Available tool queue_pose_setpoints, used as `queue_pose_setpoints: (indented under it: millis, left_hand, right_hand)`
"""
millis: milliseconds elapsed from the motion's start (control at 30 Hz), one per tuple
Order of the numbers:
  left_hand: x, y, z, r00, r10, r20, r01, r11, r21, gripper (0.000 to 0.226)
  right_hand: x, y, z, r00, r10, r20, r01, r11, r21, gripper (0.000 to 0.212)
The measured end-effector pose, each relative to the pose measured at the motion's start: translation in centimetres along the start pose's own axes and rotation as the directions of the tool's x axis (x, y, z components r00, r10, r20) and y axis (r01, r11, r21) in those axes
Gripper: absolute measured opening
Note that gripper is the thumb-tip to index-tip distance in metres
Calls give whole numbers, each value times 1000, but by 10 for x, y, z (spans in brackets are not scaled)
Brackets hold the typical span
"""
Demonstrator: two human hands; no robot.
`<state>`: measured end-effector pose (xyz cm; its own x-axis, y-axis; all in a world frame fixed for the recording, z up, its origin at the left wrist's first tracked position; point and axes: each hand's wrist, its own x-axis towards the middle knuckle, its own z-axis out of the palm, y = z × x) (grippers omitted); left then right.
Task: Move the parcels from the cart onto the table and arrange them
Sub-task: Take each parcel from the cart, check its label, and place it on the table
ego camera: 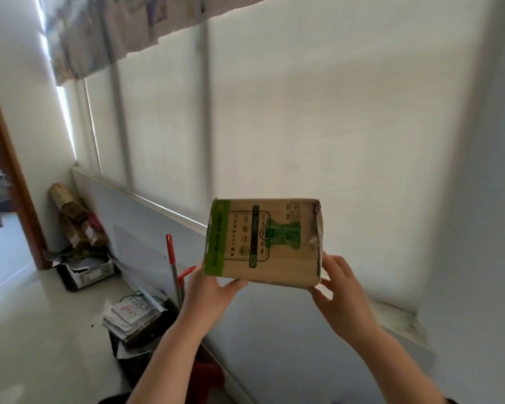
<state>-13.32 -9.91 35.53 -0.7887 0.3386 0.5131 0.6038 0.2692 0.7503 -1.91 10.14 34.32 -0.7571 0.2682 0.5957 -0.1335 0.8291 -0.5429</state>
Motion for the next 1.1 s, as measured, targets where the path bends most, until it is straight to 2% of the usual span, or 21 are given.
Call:
queue_pose_setpoints:
  millis: [133,367,433,500,633,700,833,933,1033,1100]
  left_hand:
    - [-4,-5,1,1000,-25,-6,25,999,28,44]
    - [17,7,-19,997,-51,57,55,995,-84,40]
    - [30,21,-31,995,-57,84,66,991,-116,47]
    - [44,33,-40,991,-83,106,98,985,-140,55]
    - [58,37,-40,972,-193,133,210,970,-124,55]
    - [56,34,-37,962,-203,185,230,963,-140,45]
    - [47,13,-37,918,-206,338,289,932,-217,31]
    - [44,0,-43,889,-138,437,286,912,-295,39]
    - [45,-1,-53,883,17,470,184,907,-378,57]
    - [49,1,-58,891,55,451,128,922,-365,63]
  right_hand:
    - [-2,3,6,1000,10,16,-9,1000,-2,67]
    - [21,-6,-9,999,-8,-39,12,994,108,68]
    - [34,-17,-23,998,61,-2,-58,957,283,66]
    - [47,-27,-37,983,142,119,-178,896,406,59]
    - [64,-34,-43,908,279,312,-395,817,420,45]
    - [66,-31,-39,873,345,345,-476,757,447,40]
    - [60,-22,-31,832,402,383,-548,704,453,36]
    - [57,-17,-34,825,345,448,-547,687,479,34]
    - [58,-12,-45,840,169,516,-508,579,637,44]
    - [61,-10,-50,876,72,478,-408,641,650,52]
